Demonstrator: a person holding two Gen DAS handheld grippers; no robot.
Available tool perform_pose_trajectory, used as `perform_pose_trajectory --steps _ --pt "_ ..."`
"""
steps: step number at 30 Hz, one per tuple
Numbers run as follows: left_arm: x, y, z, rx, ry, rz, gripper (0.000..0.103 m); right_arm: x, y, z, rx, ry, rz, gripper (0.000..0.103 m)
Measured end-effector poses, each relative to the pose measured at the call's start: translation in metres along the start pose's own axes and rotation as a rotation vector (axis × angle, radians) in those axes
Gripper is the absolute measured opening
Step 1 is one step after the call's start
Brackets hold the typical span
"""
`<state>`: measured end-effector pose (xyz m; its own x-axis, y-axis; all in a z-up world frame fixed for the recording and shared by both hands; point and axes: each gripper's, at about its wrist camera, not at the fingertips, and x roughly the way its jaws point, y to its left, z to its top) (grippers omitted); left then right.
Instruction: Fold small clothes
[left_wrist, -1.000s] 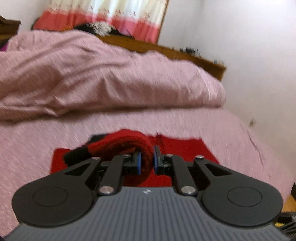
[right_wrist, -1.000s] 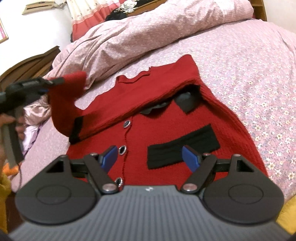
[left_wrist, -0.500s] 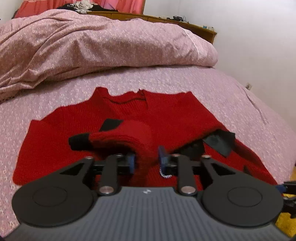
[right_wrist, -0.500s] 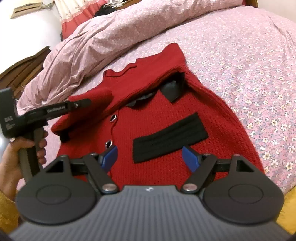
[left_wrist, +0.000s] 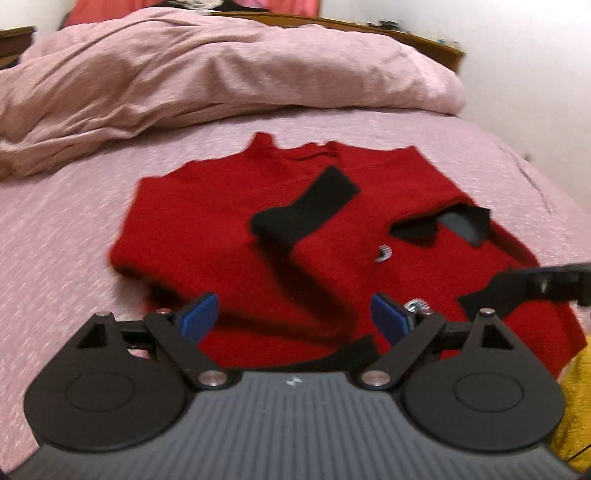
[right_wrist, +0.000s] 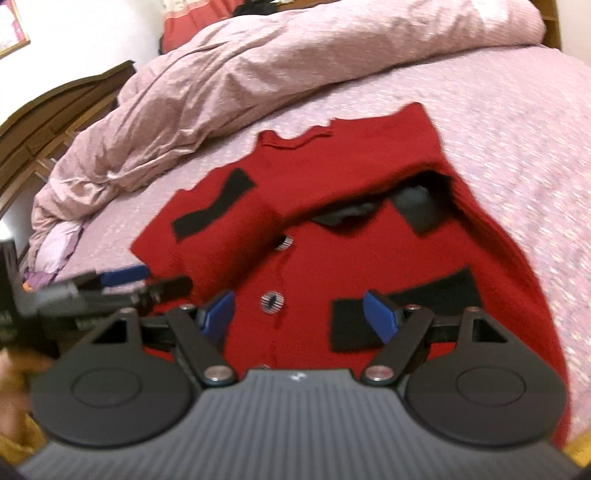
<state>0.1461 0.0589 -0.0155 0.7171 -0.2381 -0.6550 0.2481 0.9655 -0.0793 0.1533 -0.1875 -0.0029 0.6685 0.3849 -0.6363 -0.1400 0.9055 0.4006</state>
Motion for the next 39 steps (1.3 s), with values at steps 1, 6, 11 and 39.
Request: perform_pose_trajectory --steps 1,6,11,39 --pt "-0.003 0.004 -0.004 -0.012 -0.004 0.015 0.092 0.004 0.005 0.002 0.0 0.006 0.009 0.078" --pt "-0.013 0.028 -0.018 -0.101 -0.003 0.081 0.092 0.024 0.029 0.016 0.013 0.007 0.033 0.078" --pt "-0.008 0.044 -0.029 -0.196 0.013 0.129 0.093 0.06 0.07 0.029 -0.083 0.022 0.02 0.078" --pt "0.006 0.063 -0.036 -0.272 0.04 0.135 0.093 0.027 -0.023 0.001 0.118 0.031 -0.117 0.078"
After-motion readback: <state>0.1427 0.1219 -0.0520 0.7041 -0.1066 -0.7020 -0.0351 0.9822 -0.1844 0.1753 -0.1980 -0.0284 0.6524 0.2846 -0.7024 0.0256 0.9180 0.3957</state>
